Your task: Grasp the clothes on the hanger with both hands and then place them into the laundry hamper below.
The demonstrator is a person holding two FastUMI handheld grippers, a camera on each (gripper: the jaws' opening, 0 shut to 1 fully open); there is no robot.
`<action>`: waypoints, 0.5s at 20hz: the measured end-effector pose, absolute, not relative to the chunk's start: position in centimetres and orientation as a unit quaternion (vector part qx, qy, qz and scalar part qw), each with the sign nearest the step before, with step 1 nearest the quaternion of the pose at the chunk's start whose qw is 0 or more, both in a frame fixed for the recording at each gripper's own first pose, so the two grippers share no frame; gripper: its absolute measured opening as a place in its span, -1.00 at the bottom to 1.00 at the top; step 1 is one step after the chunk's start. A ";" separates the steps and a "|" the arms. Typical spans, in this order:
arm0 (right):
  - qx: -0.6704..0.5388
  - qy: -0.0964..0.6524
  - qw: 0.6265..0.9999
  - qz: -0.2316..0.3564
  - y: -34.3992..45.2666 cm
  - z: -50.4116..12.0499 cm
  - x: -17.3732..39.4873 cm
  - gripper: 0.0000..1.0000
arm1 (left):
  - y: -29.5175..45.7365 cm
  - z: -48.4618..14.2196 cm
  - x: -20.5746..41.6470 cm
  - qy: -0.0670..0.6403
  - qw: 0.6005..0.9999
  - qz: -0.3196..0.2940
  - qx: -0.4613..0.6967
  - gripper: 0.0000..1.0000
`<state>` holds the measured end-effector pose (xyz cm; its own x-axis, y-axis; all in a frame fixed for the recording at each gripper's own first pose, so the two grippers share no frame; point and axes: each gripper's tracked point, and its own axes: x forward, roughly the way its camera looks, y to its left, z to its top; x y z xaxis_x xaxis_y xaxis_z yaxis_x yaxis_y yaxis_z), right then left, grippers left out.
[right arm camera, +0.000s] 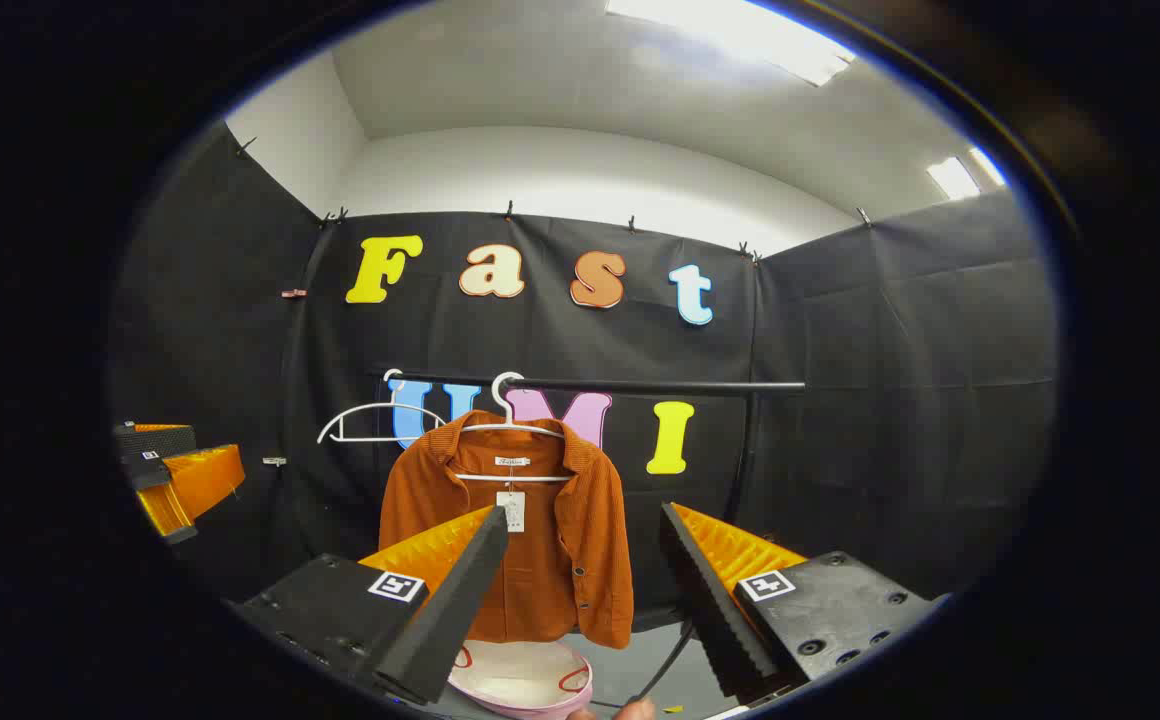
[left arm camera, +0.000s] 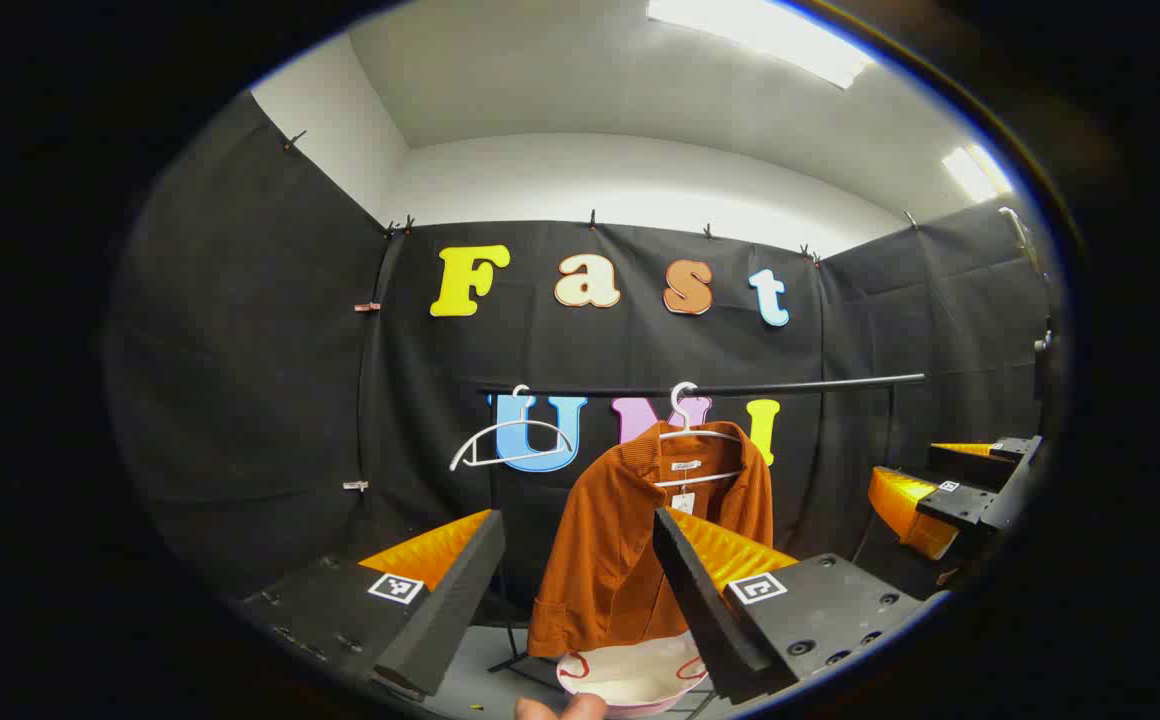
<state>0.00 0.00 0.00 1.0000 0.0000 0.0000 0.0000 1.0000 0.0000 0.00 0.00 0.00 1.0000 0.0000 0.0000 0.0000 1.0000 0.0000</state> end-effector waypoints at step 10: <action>-0.007 -0.001 1.000 -0.011 -0.6 -0.3 -0.3 0.97 | 0.0 -0.5 -0.1 0.000 1.000 -0.003 0.005 0.89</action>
<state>-0.32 -0.57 -0.25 0.9997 -0.0230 0.0012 0.0230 0.9996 -0.0145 -0.08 0.04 -0.46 1.0000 -0.0057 -0.0003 0.0057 0.9999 0.0091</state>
